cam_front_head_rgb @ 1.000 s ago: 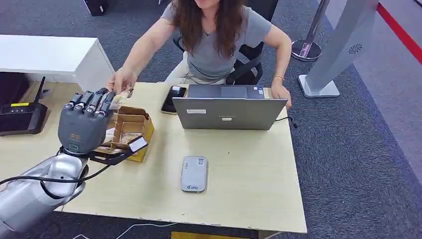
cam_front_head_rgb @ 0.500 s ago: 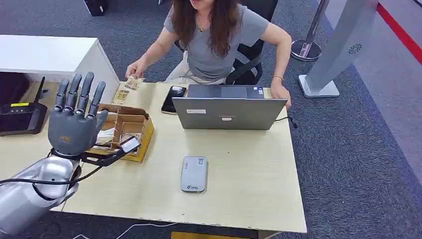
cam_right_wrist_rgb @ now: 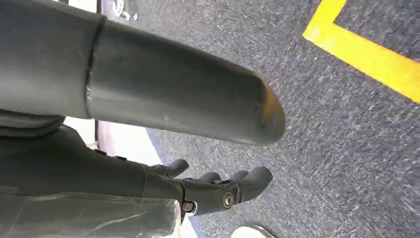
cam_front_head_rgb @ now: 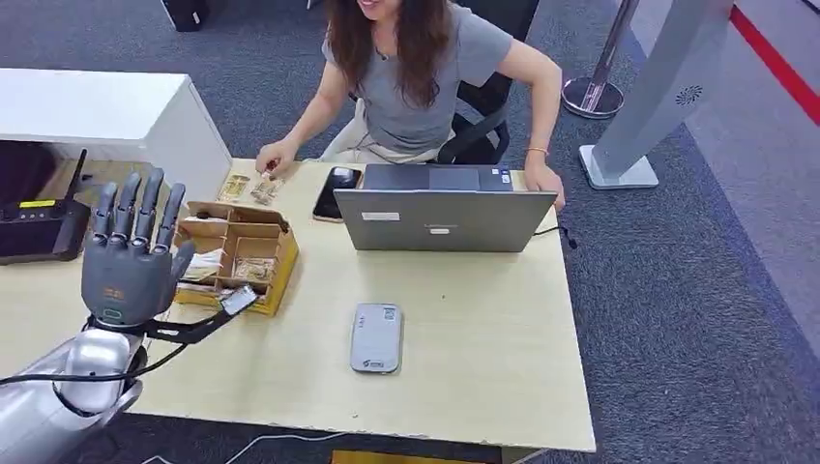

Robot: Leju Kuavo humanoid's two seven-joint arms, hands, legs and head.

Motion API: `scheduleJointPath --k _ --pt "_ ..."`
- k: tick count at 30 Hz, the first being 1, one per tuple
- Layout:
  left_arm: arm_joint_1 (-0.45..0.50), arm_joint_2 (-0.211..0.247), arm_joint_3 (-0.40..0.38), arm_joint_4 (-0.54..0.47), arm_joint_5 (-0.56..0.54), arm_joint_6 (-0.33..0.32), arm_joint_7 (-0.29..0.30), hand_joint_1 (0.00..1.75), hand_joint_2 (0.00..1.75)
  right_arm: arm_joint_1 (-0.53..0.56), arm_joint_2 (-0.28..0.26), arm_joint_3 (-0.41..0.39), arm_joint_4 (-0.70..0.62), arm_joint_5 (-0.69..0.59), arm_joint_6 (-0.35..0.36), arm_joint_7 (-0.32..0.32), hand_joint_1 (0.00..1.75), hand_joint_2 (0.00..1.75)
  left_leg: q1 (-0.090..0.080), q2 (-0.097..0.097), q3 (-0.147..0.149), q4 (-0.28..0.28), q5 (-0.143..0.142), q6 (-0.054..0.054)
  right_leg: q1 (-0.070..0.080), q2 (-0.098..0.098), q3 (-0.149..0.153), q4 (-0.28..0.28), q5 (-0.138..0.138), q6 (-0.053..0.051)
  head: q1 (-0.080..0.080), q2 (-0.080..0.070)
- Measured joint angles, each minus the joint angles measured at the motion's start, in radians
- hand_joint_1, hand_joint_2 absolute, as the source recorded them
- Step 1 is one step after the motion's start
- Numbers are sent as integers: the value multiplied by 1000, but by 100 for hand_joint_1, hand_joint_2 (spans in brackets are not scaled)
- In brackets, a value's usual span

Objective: Pass the card to the sensor for recognition and then transmit it.

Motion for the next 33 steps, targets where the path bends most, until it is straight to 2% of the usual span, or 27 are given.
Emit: scheduleJointPath --k 4,9,13,14,16,17,18,21,23,26,30,33 --pt "99 -9 20 0 0 -1 -4 0 175 10 0 -3 0 -8 -4 -2 0 0 0 0 -1 0 0 0 0 0 -1 0 0 0 1 0" --pt "153 -31 27 0 0 -18 0 0 175 11 0 -4 0 -8 -3 -2 0 0 0 -1 -2 0 0 0 0 -1 -1 0 0 0 1 0" --pt "205 -56 57 0 0 -66 -30 0 175 11 0 -11 0 -8 -4 -3 0 0 0 -1 -1 0 0 0 0 -1 -1 0 0 0 1 0" --pt "226 -74 83 -1 0 -70 -68 0 175 11 0 -14 0 -8 -3 -3 0 0 0 -1 -1 0 0 0 0 -1 -1 0 0 0 1 0" --pt "282 -136 162 -1 0 -77 -214 0 175 11 0 -17 0 -7 -2 -5 0 0 -1 -1 -1 0 0 0 -1 -1 -1 0 0 0 -1 0" --pt "307 -174 220 0 0 -84 -313 0 175 11 0 -20 0 -5 -2 -7 0 0 0 -2 -2 0 0 0 -1 -1 -1 0 0 0 0 0" --pt "323 -193 255 0 0 -89 -368 0 175 11 0 -21 0 -5 -1 -8 0 0 0 -1 -2 0 0 0 -1 -1 -1 -1 0 0 3 0" --pt "355 -261 358 1 0 -104 -422 0 175 11 0 -22 0 -2 2 -8 0 0 0 -1 -2 0 0 0 -1 -1 -1 -1 0 0 2 0" --pt "372 -295 409 5 0 -109 -431 0 175 11 0 -25 0 -2 4 -5 0 0 0 -1 -2 0 0 0 -1 -1 -1 -1 0 0 2 0" --pt "391 -323 452 10 0 -113 -431 0 175 11 0 -27 0 0 7 -2 0 0 0 -2 -2 0 0 0 -1 -1 -1 -1 0 0 2 0" --pt "406 -338 473 14 0 -126 -406 0 175 12 0 -28 0 13 13 4 0 0 0 -2 -2 0 0 0 -1 -1 -1 0 0 0 2 0" --pt "420 -348 485 18 0 -160 -398 0 175 12 0 -28 0 13 14 4 0 0 0 -2 -2 0 0 0 -1 -1 -1 0 0 0 2 0"
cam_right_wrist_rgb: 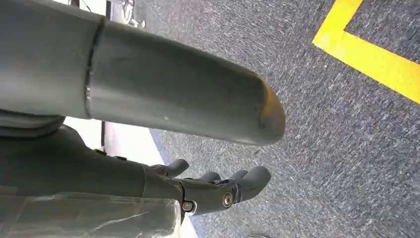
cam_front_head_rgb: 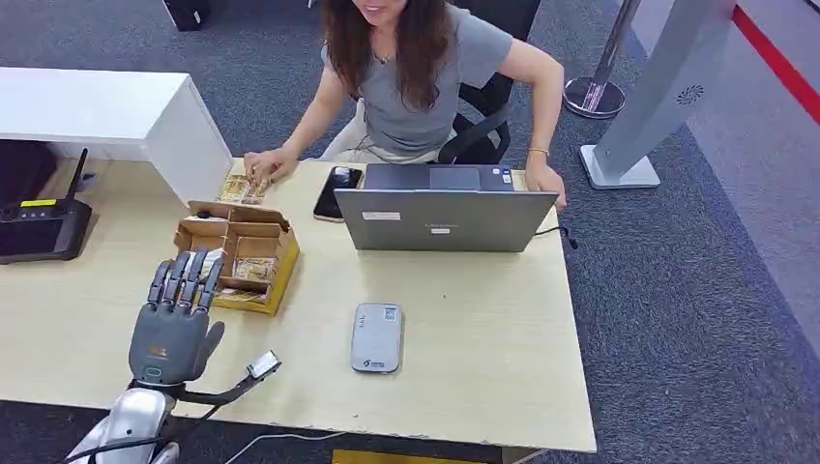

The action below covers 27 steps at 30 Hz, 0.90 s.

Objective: Pass the card to the sensor for recognition and then transmit it.

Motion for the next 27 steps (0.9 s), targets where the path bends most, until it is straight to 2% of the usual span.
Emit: scheduleJointPath --k 5,7,17,27 --pt "26 -38 48 9 0 -52 -22 0 175 0 0 -5 0 0 0 0 0 0 0 0 0 0 0 0 0 0 0 0 0 0 0 0" --pt "35 -60 71 11 0 -70 -48 0 175 0 0 -11 0 2 2 0 0 0 -1 0 0 0 0 0 0 0 0 0 0 0 0 0" --pt "61 -160 189 27 1 -115 -139 0 175 0 0 -18 -2 18 3 -3 0 0 0 -1 0 0 0 0 0 -1 0 0 0 0 0 0" --pt "50 -203 282 85 2 -137 -177 0 175 -1 0 -18 -3 39 15 -6 0 0 0 -1 0 0 0 0 0 -1 0 0 0 0 0 0"
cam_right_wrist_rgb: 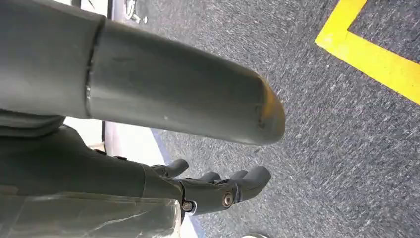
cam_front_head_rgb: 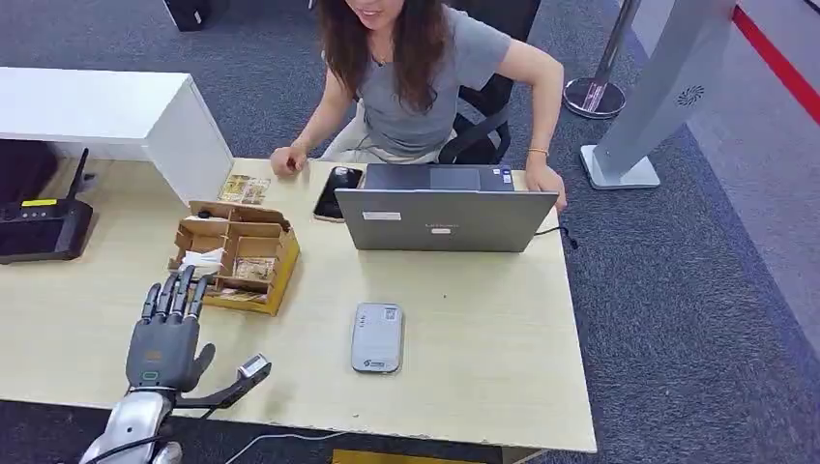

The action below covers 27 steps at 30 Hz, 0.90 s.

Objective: Pass the card to the sensor for recognition and then transmit it.

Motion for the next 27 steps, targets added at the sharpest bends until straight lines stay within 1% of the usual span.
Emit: scheduleJointPath --k 3,8,10,17,22,27 --pt "-9 -5 24 18 3 -3 -12 0 175 0 0 0 0 2 2 0 0 0 0 0 0 0 0 0 0 0 0 0 0 0 0 0" --pt "-20 -9 42 40 7 -4 -22 0 175 0 0 0 0 6 2 -3 0 0 0 0 0 0 0 0 0 0 0 0 0 0 0 0" --pt "-31 -13 61 65 9 -4 -34 0 175 -1 0 0 0 15 2 -3 0 0 0 0 0 0 0 0 0 0 0 0 0 0 0 0" --pt "-61 -18 81 115 10 0 -87 0 175 -5 0 0 0 29 8 -3 0 0 0 0 0 0 0 0 0 0 0 0 0 0 0 0" --pt "-76 -16 81 140 5 27 -126 0 175 -9 0 2 -1 34 16 -6 0 0 0 0 0 0 0 0 0 0 0 0 0 0 0 0" --pt "-77 -8 81 150 3 48 -144 0 175 -10 0 6 -1 34 18 -6 0 0 0 0 0 0 0 0 0 0 0 0 0 0 0 0"
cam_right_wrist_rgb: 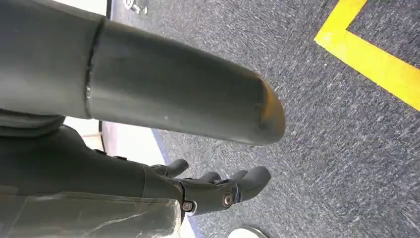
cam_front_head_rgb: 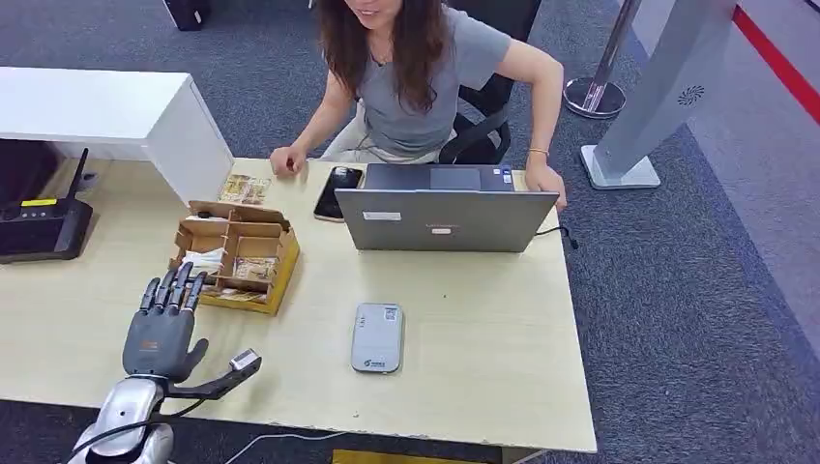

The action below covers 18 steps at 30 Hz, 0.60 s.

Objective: Pass the card to the sensor for recognition and then transmit it.

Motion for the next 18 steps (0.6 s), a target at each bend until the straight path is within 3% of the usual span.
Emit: scheduleJointPath --k 6,18 --pt "16 12 0 2 -2 32 -9 0 175 3 0 6 0 0 -3 -7 0 0 0 0 0 0 0 0 0 0 0 0 0 0 0 0" --pt "48 12 -2 2 -4 34 8 0 175 10 0 22 0 0 -11 -9 0 0 0 0 0 0 0 0 0 0 0 0 0 0 0 0"
